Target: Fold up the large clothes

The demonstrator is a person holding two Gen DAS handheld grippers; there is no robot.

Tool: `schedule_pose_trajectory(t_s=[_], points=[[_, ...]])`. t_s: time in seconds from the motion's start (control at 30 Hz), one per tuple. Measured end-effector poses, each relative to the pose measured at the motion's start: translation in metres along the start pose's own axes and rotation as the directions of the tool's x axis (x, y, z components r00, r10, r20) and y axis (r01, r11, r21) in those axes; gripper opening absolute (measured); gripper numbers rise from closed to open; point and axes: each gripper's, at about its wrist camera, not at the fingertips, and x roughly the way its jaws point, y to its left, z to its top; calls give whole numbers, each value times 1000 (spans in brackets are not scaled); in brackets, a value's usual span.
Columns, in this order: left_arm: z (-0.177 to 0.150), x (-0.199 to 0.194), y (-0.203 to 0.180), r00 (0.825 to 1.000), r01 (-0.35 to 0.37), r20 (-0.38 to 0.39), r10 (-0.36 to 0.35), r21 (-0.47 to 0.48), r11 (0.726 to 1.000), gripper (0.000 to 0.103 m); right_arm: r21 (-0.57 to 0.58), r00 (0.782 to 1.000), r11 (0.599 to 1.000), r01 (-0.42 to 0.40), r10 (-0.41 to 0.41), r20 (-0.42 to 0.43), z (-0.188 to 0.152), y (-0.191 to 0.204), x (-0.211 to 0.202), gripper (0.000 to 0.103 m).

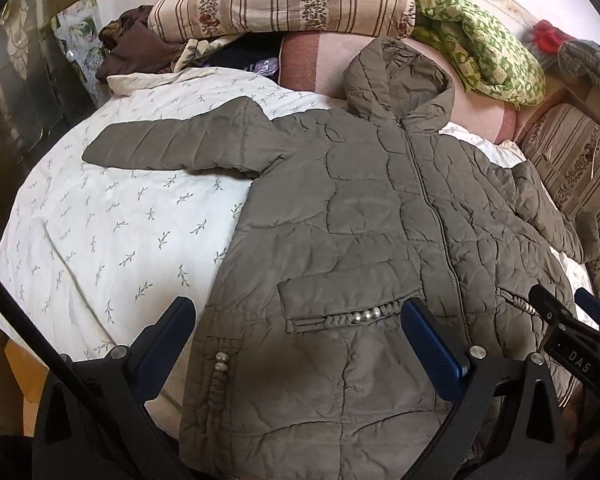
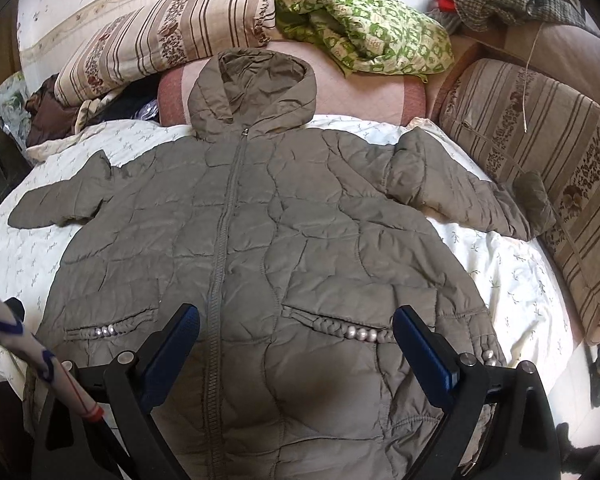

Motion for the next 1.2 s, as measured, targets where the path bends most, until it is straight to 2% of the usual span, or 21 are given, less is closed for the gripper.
schedule_pose_trajectory(t_s=[0.9, 1.2], points=[[-3, 2, 24, 1000, 5, -13, -6, -55, 998, 102, -71, 1000, 997, 4, -5, -20, -2, 31, 0, 99], [3, 9, 39, 999, -31, -18, 30, -72, 997, 102, -78, 1000, 997, 0, -2, -30, -5, 37, 3, 99]])
